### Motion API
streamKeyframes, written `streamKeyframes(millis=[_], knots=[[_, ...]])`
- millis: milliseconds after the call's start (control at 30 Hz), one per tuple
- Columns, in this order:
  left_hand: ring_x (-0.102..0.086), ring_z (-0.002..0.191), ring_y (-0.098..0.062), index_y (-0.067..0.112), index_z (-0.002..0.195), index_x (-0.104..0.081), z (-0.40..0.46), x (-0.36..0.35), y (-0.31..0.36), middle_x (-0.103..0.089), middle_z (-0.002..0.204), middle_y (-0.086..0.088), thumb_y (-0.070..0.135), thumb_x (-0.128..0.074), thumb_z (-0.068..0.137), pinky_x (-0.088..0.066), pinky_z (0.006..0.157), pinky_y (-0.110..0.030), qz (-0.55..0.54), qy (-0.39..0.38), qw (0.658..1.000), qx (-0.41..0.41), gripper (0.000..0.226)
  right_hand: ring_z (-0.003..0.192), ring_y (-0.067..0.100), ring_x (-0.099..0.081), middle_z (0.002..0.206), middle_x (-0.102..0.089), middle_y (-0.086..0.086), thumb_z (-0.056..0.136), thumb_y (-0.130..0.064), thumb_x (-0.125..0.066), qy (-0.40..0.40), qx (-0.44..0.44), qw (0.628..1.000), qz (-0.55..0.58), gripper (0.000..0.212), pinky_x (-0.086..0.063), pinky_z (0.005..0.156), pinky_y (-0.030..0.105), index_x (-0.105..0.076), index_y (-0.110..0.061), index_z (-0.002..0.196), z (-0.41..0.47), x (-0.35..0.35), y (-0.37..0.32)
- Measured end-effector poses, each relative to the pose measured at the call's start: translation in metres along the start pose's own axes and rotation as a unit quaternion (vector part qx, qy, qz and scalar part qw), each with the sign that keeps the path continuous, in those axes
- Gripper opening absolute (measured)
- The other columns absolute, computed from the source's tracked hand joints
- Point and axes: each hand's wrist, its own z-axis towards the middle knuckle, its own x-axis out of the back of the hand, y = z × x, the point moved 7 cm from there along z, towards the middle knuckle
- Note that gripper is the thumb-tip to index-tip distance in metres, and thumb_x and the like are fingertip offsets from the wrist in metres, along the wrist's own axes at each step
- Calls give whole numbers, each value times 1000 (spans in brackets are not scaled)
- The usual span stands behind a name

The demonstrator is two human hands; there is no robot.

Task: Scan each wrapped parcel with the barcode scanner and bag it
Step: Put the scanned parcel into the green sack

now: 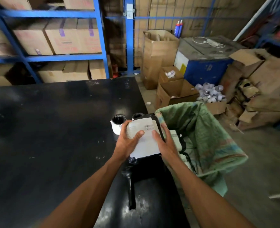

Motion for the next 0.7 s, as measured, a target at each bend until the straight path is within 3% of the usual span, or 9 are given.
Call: streamKeyframes(millis=[100,167,233,300,333,367,433,567,700], knots=[[-69,101,-10,41,138,-40,25,-55,2,-66,119,8,55,-72,85,-60,78,-26,14,-41,999,12,64,117,14,-62,135,-59,-8,95,-44,-70,27,12,1000,5,65,-57,91,25,-42,-42,154,23,55,-4],[-67,110,-10,46,145,-32,41,-94,-1,-62,129,8,68,-66,82,-59,89,-32,14,-69,997,38,75,113,15,-63,133,-62,-3,97,-33,-69,46,14,999,14,64,-56,74,11,-42,-34,155,39,89,-2],[-60,124,-14,51,150,-21,57,-132,-5,-54,143,6,76,-58,84,-52,104,-40,10,-88,995,47,80,112,16,-63,134,-62,1,99,-27,-68,67,13,998,17,65,-53,69,7,-40,-28,157,53,122,3],[-37,145,-26,56,154,-8,73,-164,-10,-35,160,-4,79,-42,90,-32,118,-49,58,-79,993,59,76,117,17,-61,139,-60,3,99,-27,-67,87,12,996,2,64,-53,79,10,-40,-26,158,66,154,10],[-21,151,-29,53,156,-5,78,-174,-13,-22,164,-8,76,-35,93,-21,122,-50,94,-64,991,74,73,122,17,-59,143,-58,2,99,-29,-67,95,8,995,-5,64,-53,89,19,-40,-28,157,72,170,14],[-9,153,-31,48,157,-4,83,-182,-18,-12,166,-11,73,-31,96,-12,124,-51,133,-42,986,92,72,124,17,-57,147,-57,2,99,-31,-67,102,-2,995,-9,64,-52,97,27,-40,-29,157,77,186,19],[-2,153,-34,42,159,-3,90,-190,-29,-1,167,-12,69,-29,98,-8,123,-53,205,-1,972,114,72,123,14,-54,150,-54,4,101,-32,-65,107,-22,994,-18,63,-47,98,29,-39,-30,158,86,211,29],[-9,151,-42,29,160,10,102,-211,-49,0,167,-17,60,-26,103,-14,119,-53,266,-1,951,156,74,124,16,-52,151,-52,6,102,-32,-62,84,-57,993,-59,65,-40,93,24,-34,-28,160,101,234,59],[-51,123,-48,16,160,11,105,-214,-57,-33,152,-27,59,-25,102,-45,97,-52,341,70,931,111,80,131,18,-52,156,-48,3,101,-33,-63,3,-101,990,-96,69,-41,96,26,-30,-28,161,110,216,106]])
